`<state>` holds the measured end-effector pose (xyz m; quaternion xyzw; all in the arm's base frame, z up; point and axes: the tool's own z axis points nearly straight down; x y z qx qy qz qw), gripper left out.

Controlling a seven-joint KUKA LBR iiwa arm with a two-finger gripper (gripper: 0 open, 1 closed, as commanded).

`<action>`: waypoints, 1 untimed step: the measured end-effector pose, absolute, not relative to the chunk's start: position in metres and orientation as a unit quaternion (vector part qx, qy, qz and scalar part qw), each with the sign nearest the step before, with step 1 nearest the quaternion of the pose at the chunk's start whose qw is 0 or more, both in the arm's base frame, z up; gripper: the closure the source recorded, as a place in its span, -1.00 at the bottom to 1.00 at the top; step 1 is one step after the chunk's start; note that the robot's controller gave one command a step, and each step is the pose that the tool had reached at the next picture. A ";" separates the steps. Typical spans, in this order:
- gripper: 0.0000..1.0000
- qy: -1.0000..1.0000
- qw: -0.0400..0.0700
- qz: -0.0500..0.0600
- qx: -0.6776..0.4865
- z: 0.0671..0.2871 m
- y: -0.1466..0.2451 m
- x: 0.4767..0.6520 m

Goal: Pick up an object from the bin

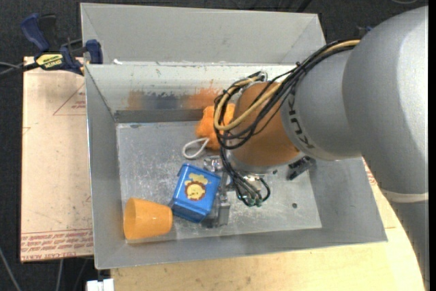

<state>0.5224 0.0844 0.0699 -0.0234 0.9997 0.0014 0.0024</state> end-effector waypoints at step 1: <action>-1.00 1.000 -0.001 0.000 -0.022 0.109 0.078 0.516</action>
Offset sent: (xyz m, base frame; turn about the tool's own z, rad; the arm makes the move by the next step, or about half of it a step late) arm 0.0063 0.0011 0.1555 -0.0636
